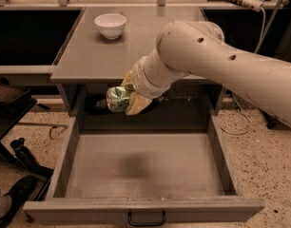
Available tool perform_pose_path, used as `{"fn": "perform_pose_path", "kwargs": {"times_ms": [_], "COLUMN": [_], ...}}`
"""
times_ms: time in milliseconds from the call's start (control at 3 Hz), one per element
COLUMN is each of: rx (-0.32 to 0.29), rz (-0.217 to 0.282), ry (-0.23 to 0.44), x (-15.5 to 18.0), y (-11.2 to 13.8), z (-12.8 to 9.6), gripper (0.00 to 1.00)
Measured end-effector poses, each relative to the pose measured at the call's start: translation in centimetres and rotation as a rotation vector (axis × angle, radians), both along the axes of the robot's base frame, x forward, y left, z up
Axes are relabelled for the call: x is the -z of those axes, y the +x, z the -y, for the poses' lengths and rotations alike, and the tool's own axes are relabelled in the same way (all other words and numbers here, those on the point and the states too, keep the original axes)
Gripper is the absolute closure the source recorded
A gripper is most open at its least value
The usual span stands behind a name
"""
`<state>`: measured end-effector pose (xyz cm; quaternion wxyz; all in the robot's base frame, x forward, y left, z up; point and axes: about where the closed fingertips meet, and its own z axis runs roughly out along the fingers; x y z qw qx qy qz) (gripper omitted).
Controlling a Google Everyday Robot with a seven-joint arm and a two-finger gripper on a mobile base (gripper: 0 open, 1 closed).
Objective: Place green can into top drawer
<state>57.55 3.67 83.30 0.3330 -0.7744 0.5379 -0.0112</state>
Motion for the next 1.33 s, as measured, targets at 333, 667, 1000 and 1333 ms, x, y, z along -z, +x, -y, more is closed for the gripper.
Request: {"fn": "perform_pose_path", "kwargs": {"times_ms": [333, 667, 1000, 1333], "rx": [0.068, 0.137, 0.164, 0.126], "rz": [-0.058, -0.125, -0.179, -0.199], "ry": [0.022, 0.02, -0.013, -0.021], "x": [3.0, 8.0, 13.0, 17.0], "y": [-2.3, -6.3, -9.2, -10.0], "z": [0.1, 0.5, 1.1, 0.2], "gripper": [1.0, 1.0, 1.0, 1.0]}}
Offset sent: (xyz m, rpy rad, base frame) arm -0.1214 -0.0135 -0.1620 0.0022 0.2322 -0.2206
